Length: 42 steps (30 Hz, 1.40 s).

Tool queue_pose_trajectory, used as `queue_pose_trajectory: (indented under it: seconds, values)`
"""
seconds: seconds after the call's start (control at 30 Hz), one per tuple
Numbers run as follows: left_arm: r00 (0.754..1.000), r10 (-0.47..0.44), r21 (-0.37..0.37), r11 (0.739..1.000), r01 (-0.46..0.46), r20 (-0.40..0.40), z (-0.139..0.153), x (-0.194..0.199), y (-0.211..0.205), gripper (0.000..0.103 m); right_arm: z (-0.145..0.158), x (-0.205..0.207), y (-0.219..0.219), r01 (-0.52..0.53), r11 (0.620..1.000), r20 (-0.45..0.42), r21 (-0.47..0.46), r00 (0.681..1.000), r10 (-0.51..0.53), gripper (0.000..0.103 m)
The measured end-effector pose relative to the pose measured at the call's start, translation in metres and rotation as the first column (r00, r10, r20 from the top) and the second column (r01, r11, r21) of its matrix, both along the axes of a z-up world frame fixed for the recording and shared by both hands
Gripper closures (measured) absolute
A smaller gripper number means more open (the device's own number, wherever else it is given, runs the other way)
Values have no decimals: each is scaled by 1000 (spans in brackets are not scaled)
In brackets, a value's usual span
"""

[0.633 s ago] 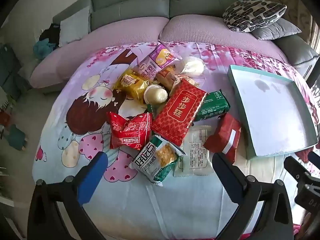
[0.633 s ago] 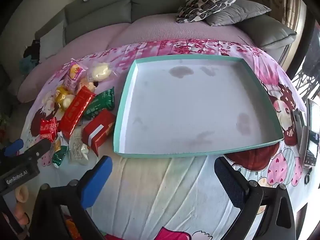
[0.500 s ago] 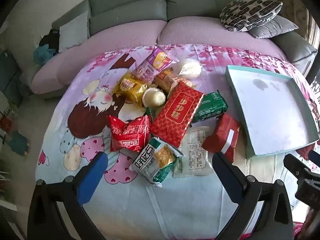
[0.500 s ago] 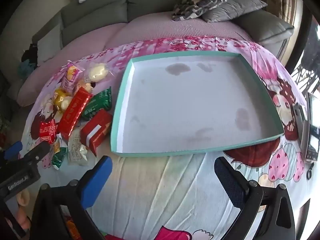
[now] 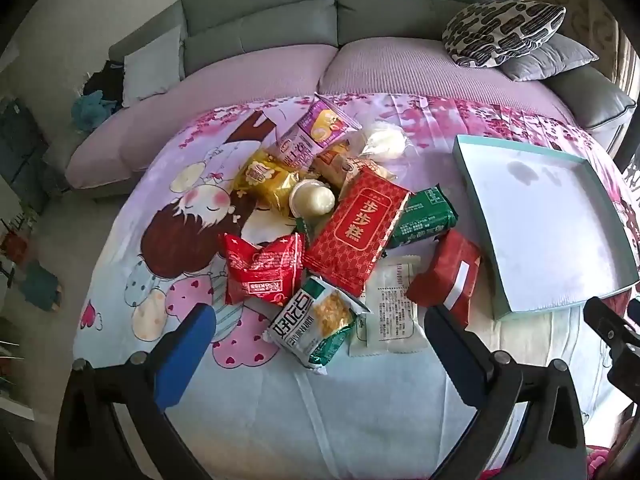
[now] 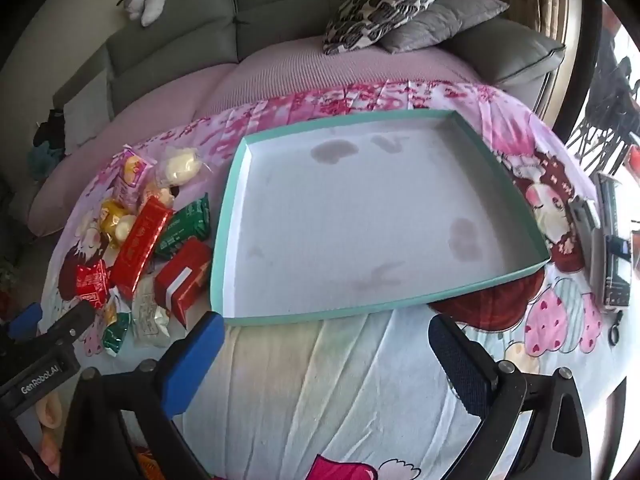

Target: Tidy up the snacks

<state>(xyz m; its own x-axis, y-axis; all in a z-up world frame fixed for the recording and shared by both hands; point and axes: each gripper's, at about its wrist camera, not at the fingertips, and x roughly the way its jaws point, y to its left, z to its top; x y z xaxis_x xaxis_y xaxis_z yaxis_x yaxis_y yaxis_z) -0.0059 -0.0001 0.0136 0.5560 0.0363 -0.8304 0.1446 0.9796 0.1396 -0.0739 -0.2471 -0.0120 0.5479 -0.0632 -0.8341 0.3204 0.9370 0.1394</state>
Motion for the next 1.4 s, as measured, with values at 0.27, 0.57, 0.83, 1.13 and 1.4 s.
queue_pose_trajectory:
  seconds: [0.27, 0.57, 0.83, 1.13, 1.4]
  values:
    - [1000, 12, 1, 1000, -12, -6, -3, 5, 5, 0, 8, -1, 2, 6, 999, 30, -54, 1000, -4, 0]
    - [999, 25, 2, 1000, -25, -31, -11, 8, 6, 0, 5, 7, 12, -18, 995, 31, -98, 999, 21, 0]
    - [999, 40, 9, 999, -40, -37, -14, 5, -1, 0, 10, 6, 14, -18, 992, 53, -126, 998, 25, 0]
    - [999, 44, 21, 999, -44, -18, -12, 3, -3, 0, 12, 3, 17, -26, 990, 68, -139, 997, 36, 0]
    - [999, 50, 20, 999, -49, -21, -12, 3, -2, 0, 13, 2, 16, -21, 990, 73, -137, 997, 32, 0]
